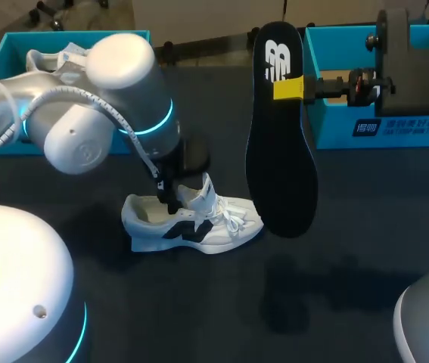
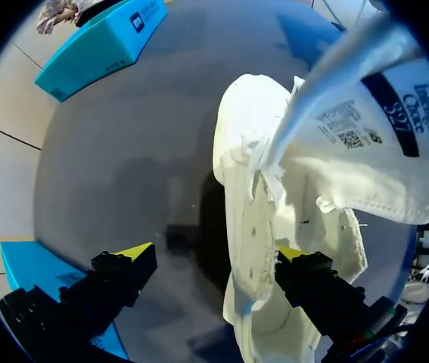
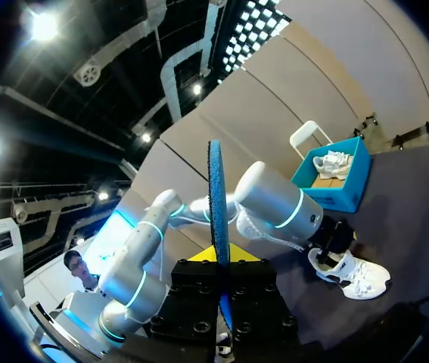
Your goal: Take the shoe out of the shoebox, open the shoe tongue, remove and reinsert the insole, then place the shoe into the shoebox
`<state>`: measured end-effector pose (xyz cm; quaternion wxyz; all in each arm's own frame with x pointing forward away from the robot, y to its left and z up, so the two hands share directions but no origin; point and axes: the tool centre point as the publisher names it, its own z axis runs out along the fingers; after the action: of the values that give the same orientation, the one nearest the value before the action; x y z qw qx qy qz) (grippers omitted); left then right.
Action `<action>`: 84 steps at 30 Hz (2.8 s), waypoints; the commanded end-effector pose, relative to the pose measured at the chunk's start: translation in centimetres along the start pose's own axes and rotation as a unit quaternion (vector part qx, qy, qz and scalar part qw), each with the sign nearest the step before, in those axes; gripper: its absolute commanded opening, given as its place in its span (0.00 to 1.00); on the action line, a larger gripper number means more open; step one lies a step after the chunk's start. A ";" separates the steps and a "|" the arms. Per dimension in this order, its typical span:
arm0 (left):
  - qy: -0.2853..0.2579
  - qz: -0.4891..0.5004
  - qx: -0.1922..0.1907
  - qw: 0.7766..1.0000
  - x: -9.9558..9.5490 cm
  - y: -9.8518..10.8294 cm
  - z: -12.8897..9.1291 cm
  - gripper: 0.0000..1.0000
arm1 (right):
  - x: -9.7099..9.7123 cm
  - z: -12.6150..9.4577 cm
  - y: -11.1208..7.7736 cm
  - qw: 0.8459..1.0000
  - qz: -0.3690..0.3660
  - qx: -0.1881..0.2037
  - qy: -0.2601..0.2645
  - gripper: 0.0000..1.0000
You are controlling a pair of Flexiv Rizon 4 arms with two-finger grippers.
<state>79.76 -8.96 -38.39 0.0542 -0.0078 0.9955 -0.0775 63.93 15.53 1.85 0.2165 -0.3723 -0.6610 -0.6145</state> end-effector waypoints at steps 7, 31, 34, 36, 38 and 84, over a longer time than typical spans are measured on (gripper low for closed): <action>0.015 0.005 0.001 1.000 0.8 0.3 0.6 0.46 | -0.1 0.4 0.2 1.000 0.001 0.001 -0.001 0.00; 0.172 0.241 0.035 0.954 -0.3 -2.7 -3.8 0.00 | -0.1 0.4 0.2 1.000 0.001 0.001 -0.001 0.00; 0.200 0.315 0.039 0.927 0.1 -3.6 -4.3 0.00 | -0.1 0.4 0.2 1.000 0.001 0.001 -0.001 0.00; 0.206 0.371 0.037 0.904 0.7 -4.1 -4.7 0.00 | -0.1 0.4 0.2 1.000 0.001 0.001 -0.001 0.00; 0.203 0.433 0.036 0.877 1.4 -4.5 -5.0 0.00 | -0.1 0.4 0.2 1.000 0.001 0.001 -0.001 0.00; 0.280 0.666 -0.086 0.686 0.4 -11.4 -1.4 0.00 | -0.1 0.4 0.2 1.000 0.001 0.001 -0.001 0.00</action>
<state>79.22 -19.05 -34.75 -0.1499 0.6767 0.7203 0.0288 63.93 15.53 1.85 0.2165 -0.3722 -0.6611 -0.6145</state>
